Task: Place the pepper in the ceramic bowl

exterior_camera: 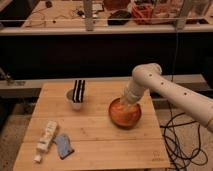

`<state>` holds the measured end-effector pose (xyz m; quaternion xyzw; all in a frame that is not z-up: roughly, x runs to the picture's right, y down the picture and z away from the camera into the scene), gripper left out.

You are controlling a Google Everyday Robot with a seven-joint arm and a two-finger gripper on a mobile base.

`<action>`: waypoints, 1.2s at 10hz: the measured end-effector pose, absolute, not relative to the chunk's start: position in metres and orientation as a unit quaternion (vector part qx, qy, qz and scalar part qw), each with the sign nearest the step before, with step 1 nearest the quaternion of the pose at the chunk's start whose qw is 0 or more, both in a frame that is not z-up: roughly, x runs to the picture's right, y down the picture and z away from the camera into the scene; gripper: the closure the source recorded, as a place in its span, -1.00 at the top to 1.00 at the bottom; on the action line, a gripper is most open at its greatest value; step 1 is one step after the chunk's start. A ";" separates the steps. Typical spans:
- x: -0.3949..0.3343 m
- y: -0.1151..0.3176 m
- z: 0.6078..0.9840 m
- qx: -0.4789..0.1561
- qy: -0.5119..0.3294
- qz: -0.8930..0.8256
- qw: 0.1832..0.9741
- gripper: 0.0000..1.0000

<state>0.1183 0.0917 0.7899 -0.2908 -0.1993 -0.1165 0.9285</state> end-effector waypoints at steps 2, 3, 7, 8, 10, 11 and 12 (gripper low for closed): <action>0.118 0.092 0.790 -0.291 -0.200 -0.113 0.929 -0.68; 0.118 0.092 0.790 -0.291 -0.200 -0.112 0.929 -0.68; 0.119 0.093 0.790 -0.292 -0.200 -0.102 0.930 -0.50; 0.119 0.093 0.789 -0.292 -0.199 -0.099 0.930 -0.41; 0.119 0.093 0.789 -0.292 -0.200 -0.095 0.931 -0.56; 0.120 0.093 0.789 -0.292 -0.199 -0.092 0.931 -0.66; 0.119 0.093 0.789 -0.292 -0.200 -0.091 0.931 -0.65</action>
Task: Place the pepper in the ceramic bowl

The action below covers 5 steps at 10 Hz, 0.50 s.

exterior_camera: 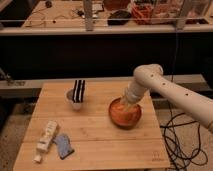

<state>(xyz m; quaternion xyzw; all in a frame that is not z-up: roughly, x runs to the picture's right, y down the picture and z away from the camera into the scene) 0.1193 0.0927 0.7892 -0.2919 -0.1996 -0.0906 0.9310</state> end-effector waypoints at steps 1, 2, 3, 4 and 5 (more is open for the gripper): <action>0.120 0.093 0.789 -0.292 -0.200 -0.089 0.931 -0.51; 0.120 0.092 0.789 -0.292 -0.200 -0.087 0.931 -0.35; 0.120 0.092 0.789 -0.292 -0.200 -0.085 0.931 -0.20; 0.120 0.092 0.789 -0.292 -0.200 -0.084 0.932 -0.19; 0.120 0.092 0.789 -0.292 -0.200 -0.082 0.932 -0.24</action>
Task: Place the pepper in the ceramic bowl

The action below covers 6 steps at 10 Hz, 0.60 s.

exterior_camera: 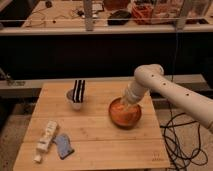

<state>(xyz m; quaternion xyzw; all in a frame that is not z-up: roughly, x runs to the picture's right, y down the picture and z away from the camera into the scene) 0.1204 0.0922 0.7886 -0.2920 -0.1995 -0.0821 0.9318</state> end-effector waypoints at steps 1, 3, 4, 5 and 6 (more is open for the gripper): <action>0.121 0.092 0.789 -0.292 -0.199 -0.076 0.932 -0.35; 0.122 0.093 0.789 -0.292 -0.199 -0.072 0.933 -0.38; 0.121 0.093 0.789 -0.293 -0.199 -0.071 0.933 -0.48; 0.121 0.093 0.788 -0.292 -0.200 -0.069 0.933 -0.56; 0.121 0.092 0.788 -0.292 -0.199 -0.066 0.933 -0.51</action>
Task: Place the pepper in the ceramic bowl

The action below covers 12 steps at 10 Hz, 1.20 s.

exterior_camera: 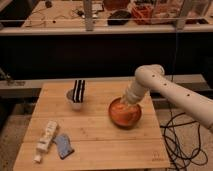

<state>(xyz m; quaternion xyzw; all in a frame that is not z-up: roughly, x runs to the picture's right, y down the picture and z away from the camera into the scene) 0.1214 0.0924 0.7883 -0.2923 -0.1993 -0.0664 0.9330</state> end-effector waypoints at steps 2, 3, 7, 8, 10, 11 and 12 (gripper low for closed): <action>0.122 0.093 0.788 -0.293 -0.199 -0.061 0.933 -0.39; 0.122 0.093 0.788 -0.293 -0.199 -0.060 0.933 -0.27; 0.123 0.093 0.788 -0.294 -0.200 -0.052 0.933 -0.20; 0.124 0.093 0.788 -0.295 -0.200 -0.046 0.933 -0.20; 0.124 0.093 0.788 -0.295 -0.200 -0.045 0.933 -0.20; 0.124 0.093 0.788 -0.295 -0.200 -0.044 0.933 -0.24; 0.124 0.093 0.788 -0.295 -0.200 -0.043 0.933 -0.35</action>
